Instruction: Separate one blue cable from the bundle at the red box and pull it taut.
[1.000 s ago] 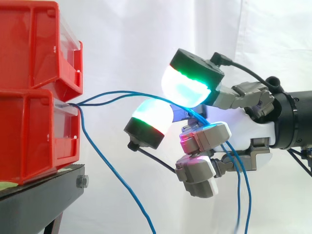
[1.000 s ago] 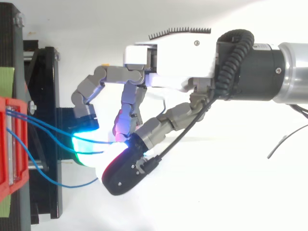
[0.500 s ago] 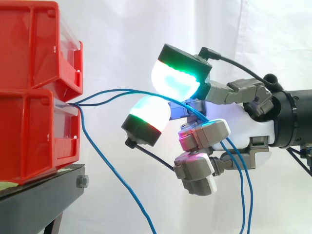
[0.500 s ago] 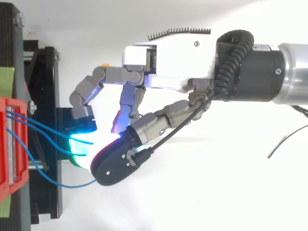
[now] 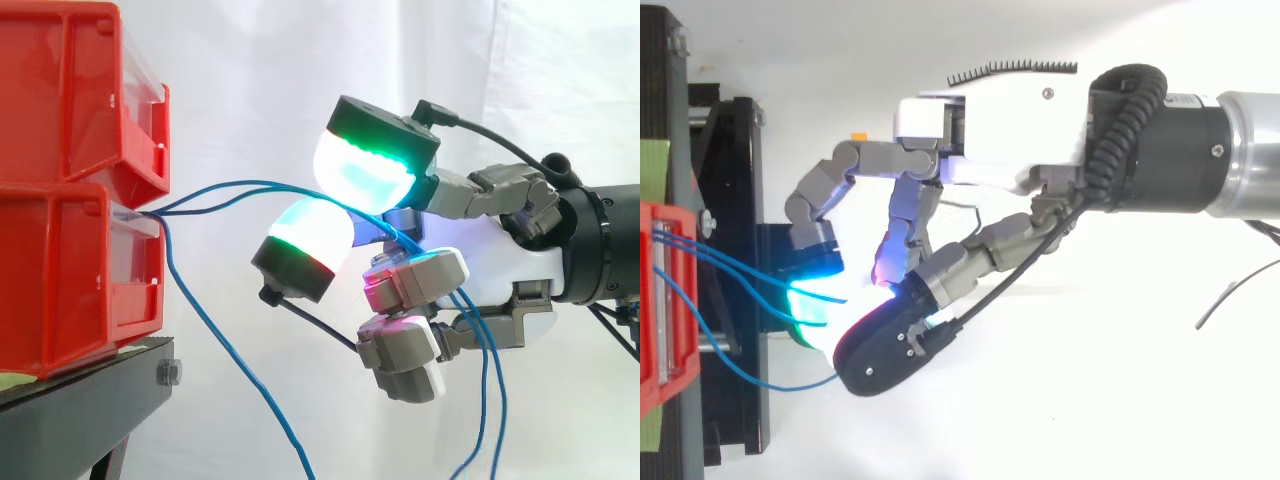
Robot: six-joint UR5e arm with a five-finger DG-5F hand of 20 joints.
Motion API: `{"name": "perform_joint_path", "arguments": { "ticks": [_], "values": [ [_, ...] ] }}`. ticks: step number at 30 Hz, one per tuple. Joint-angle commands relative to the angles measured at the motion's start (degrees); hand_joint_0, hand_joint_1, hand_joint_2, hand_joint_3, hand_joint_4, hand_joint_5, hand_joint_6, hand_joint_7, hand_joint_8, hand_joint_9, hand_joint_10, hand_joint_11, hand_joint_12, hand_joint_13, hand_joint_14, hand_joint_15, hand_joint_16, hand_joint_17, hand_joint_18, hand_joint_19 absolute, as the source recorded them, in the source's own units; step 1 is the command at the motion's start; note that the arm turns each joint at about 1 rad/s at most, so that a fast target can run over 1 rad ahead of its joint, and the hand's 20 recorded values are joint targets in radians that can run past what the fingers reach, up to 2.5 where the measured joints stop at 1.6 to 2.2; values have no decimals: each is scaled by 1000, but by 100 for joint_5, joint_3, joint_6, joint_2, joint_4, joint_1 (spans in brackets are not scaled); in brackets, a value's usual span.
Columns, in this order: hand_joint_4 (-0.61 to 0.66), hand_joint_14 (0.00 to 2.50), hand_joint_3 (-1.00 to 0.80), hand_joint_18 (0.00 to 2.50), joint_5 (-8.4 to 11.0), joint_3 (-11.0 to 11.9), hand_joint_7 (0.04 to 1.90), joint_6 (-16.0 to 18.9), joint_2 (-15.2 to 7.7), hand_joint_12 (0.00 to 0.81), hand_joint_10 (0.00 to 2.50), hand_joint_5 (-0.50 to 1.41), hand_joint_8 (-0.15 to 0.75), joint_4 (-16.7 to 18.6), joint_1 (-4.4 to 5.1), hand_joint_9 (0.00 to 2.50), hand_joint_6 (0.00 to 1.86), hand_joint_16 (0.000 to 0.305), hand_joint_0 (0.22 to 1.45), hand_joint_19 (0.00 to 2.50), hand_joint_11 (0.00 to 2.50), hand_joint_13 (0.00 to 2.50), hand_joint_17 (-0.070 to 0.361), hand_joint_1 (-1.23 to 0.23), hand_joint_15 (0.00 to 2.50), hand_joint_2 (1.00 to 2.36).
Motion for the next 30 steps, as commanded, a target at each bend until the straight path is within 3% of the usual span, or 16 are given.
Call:
{"name": "perform_joint_path", "arguments": {
  "ticks": [1, 5, 11, 16, 24, 28, 30],
  "values": [
    [-120, 30, -500, 977, 0, -1, 1111, -2, -2, 345, 14, -138, 283, -5, 1, 1402, 934, 40, 715, 935, 1448, 1140, 89, -909, 1032, 1000],
    [-13, 30, -500, 976, 0, -1, 1113, -2, -2, 343, 14, -116, 282, -5, 1, 1428, 925, 39, 644, 966, 1456, 1149, 87, -982, 1045, 1000],
    [11, 28, -500, 992, 0, -1, 1081, -2, -2, 372, 12, -111, 300, -14, 1, 1437, 924, 43, 522, 968, 1445, 1149, 96, -1035, 1051, 1000],
    [26, 24, -500, 1021, 0, -1, 1041, -2, -2, 398, 11, -104, 329, -14, -8, 1468, 914, 48, 462, 946, 1418, 1180, 107, -865, 1039, 1000],
    [27, 27, -500, 989, 0, -1, 1025, -2, -2, 370, 14, -102, 296, 12, 1, 1480, 889, 42, 541, 981, 1402, 1188, 95, -520, 1049, 1000],
    [16, 28, -500, 974, 0, -1, 1053, -2, -2, 354, 15, -104, 285, 3, 1, 1481, 880, 40, 579, 995, 1411, 1182, 91, -504, 1056, 1000],
    [5, 28, -500, 969, 0, -1, 1045, -2, -2, 351, 14, -106, 283, 12, 1, 1478, 877, 40, 602, 995, 1427, 1178, 89, -568, 1059, 1000]
  ]
}}
